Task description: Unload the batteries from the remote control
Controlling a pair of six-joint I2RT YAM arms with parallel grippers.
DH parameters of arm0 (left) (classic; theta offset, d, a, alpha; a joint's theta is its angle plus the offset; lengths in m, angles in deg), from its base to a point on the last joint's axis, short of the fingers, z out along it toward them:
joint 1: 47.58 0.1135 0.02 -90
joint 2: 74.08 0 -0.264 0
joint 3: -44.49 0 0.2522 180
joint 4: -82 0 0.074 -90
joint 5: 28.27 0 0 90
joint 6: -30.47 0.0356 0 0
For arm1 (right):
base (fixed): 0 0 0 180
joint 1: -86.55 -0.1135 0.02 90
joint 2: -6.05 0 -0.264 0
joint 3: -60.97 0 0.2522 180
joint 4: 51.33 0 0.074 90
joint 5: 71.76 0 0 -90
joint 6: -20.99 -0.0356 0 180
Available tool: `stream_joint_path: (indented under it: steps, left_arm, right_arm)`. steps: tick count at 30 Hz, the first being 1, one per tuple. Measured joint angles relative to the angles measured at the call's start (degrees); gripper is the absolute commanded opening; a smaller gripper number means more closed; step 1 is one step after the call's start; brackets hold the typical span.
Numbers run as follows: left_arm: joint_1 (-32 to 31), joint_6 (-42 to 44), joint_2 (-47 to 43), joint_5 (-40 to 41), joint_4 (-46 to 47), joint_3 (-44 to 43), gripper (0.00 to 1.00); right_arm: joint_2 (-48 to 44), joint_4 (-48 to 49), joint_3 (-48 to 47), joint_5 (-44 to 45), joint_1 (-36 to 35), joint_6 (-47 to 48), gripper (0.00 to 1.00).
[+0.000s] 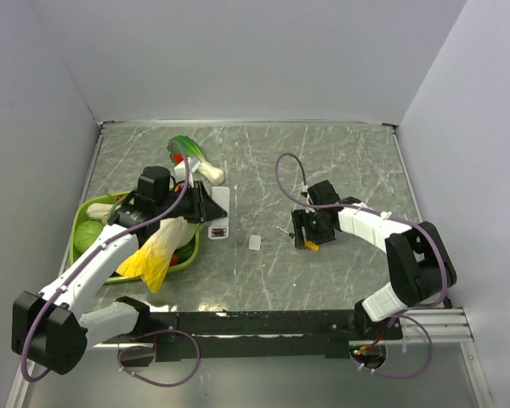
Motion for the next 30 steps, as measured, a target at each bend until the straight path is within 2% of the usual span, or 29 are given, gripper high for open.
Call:
stream_joint_path:
  steps: [3,12,19,20,22,23,25,30]
  left_arm:
    - [0.09,0.17,-0.02,0.00,-0.02,0.02,0.01]
    - [0.28,0.22,-0.02,-0.15,0.00,0.04,0.01]
    - [0.68,0.20,1.11,-4.13,0.94,0.48,0.04]
    - [0.70,0.20,1.22,-4.68,0.96,0.48,0.10]
    - [0.70,0.22,1.27,-5.68,1.05,0.48,0.15]
    - [0.70,0.24,1.27,-6.10,1.16,0.48,0.13]
    - [0.70,0.31,1.27,-6.71,1.33,0.48,0.01]
    - [0.70,0.26,1.70,-8.22,2.19,0.63,0.01]
  right_arm:
    - [1.01,-0.63,-0.81,1.14,-1.20,0.09,0.62]
    - [0.55,-2.40,-0.81,6.78,-8.55,-2.12,0.44]
    - [-3.39,-1.22,1.77,7.76,-9.99,-5.22,0.44]
    - [-3.41,-1.01,1.88,7.91,-10.12,-5.75,0.44]
    - [-3.30,-0.55,2.03,8.28,-10.58,-6.47,0.44]
    - [-3.23,-0.31,2.03,8.66,-11.02,-7.02,0.42]
    - [-2.95,0.48,2.08,9.40,-11.98,-7.91,0.41]
    - [-2.69,1.86,3.21,11.47,-12.85,-9.86,0.39]
